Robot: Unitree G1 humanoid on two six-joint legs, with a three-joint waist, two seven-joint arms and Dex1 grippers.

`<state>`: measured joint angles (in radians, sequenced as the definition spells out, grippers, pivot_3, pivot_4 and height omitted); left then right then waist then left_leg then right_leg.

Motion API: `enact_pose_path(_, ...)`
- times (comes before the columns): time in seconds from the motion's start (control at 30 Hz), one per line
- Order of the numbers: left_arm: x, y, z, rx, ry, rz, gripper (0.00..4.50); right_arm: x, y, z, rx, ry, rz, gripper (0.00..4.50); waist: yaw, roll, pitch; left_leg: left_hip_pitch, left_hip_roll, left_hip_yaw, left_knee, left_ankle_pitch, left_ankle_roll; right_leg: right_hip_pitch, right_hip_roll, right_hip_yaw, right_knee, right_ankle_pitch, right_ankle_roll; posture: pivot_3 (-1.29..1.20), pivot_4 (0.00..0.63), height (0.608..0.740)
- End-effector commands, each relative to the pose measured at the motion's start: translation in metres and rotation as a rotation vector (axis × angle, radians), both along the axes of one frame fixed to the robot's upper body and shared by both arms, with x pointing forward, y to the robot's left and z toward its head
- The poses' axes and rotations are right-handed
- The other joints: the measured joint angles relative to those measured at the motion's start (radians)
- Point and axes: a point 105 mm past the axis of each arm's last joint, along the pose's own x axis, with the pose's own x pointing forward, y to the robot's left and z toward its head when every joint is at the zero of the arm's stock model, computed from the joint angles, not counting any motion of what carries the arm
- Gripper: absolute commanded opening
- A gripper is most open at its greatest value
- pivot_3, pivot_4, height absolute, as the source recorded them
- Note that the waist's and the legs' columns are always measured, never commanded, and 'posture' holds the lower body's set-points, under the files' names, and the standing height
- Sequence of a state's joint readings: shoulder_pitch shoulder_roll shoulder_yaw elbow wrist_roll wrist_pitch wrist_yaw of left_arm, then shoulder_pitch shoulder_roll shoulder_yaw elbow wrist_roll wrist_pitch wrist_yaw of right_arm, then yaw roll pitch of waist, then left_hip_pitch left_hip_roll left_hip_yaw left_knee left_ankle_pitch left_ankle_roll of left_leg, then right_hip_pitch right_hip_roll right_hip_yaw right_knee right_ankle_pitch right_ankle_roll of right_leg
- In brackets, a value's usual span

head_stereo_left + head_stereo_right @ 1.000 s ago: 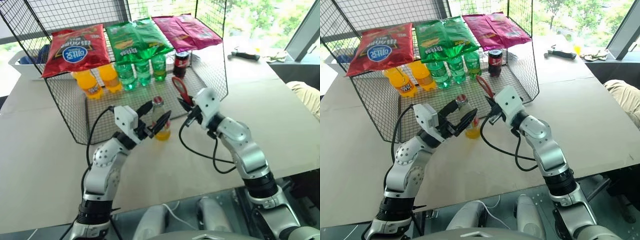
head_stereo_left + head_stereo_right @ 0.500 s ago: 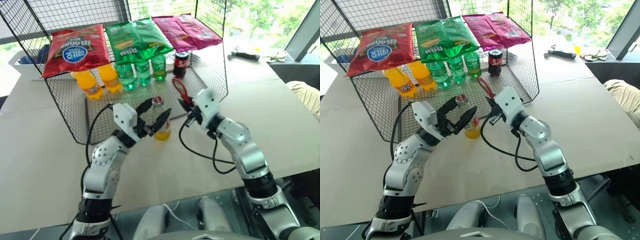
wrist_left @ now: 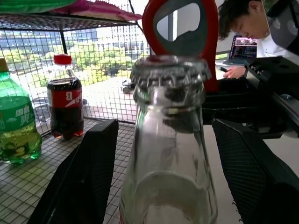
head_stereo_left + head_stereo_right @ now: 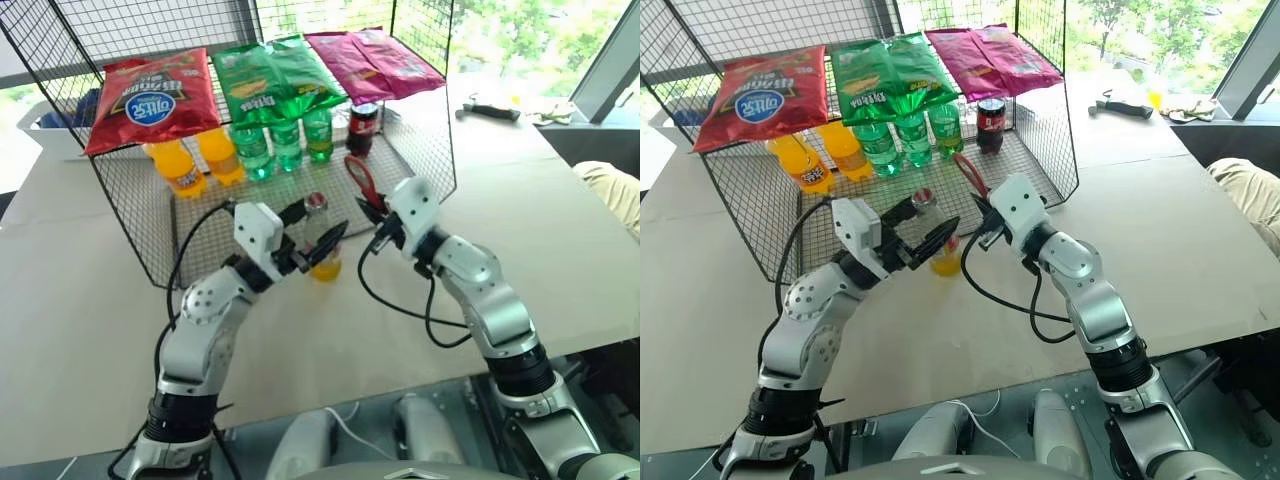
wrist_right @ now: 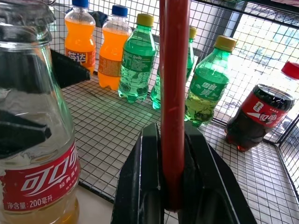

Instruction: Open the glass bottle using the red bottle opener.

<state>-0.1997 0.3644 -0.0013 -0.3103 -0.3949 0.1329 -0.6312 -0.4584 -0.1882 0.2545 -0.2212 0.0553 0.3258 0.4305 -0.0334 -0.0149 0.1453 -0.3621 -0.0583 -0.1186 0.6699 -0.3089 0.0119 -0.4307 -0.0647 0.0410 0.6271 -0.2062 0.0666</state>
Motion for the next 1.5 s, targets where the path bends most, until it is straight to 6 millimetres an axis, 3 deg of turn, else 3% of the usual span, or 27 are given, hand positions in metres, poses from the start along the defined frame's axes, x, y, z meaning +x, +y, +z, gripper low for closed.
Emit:
enact_pose_path(0.03,-0.006,-0.004,0.013,-0.004,-0.048,-0.017,3.28,-0.004,0.0,0.012,0.026,-0.051,0.008,0.0,-0.001,0.0,0.0,0.0,0.0,0.0,0.0,0.0,0.0,0.0,0.0,0.0,0.0,0.0,0.0,0.0,0.15,0.74)
enact_pose_path(0.47,-0.005,-0.004,0.014,-0.016,-0.034,-0.013,3.28,-0.004,0.001,0.012,0.028,-0.05,0.006,0.0,-0.001,0.0,0.0,0.0,0.0,0.0,0.0,0.0,0.0,0.0,0.0,0.0,0.0,0.0,0.0,0.0,0.15,0.74)
enact_pose_path(0.53,-0.005,-0.003,0.016,-0.029,-0.04,-0.009,2.77,-0.004,0.001,0.012,0.029,-0.049,0.006,0.0,-0.001,0.0,0.0,0.0,0.0,0.0,0.0,0.0,0.0,0.0,0.0,0.0,0.0,0.0,0.0,0.0,0.15,0.74)
enact_pose_path(0.6,-0.004,-0.002,0.018,-0.054,-0.043,-0.001,1.86,-0.004,0.001,0.011,0.029,-0.049,0.006,0.0,0.0,0.0,0.0,0.0,0.0,0.0,0.0,0.0,0.0,0.0,0.0,0.0,0.0,0.0,0.0,0.0,0.15,0.74)
enact_pose_path(0.7,-0.004,-0.002,0.016,-0.053,-0.034,0.0,1.46,-0.004,0.001,0.011,0.029,-0.049,0.005,0.0,0.0,0.0,0.0,0.0,0.0,0.0,0.0,0.0,0.0,0.0,0.0,0.0,0.0,0.0,0.0,0.0,0.15,0.74)
enact_pose_path(1.23,-0.006,-0.004,0.002,-0.04,-0.018,-0.001,1.46,-0.004,0.005,0.015,0.02,-0.068,0.02,0.0,0.0,0.0,0.0,0.0,0.0,0.0,0.0,0.0,0.0,0.0,0.0,0.0,0.0,0.0,0.0,0.0,0.15,0.74)
enact_pose_path(1.37,-0.005,-0.003,0.0,-0.042,-0.014,0.002,1.46,-0.006,0.017,0.014,-0.083,-0.162,0.056,0.0,-0.001,0.0,0.0,0.0,0.0,0.0,0.0,0.0,0.0,0.0,0.0,0.0,0.0,0.0,0.0,0.0,0.15,0.74)
enact_pose_path(1.5,-0.004,-0.005,-0.002,-0.043,-0.011,-0.001,1.46,-0.008,0.034,0.01,-0.268,-0.373,0.096,0.0,-0.002,0.0,0.0,0.0,-0.001,0.001,0.0,0.0,0.0,0.0,0.0,0.0,0.0,0.0,0.0,0.0,0.15,0.74)
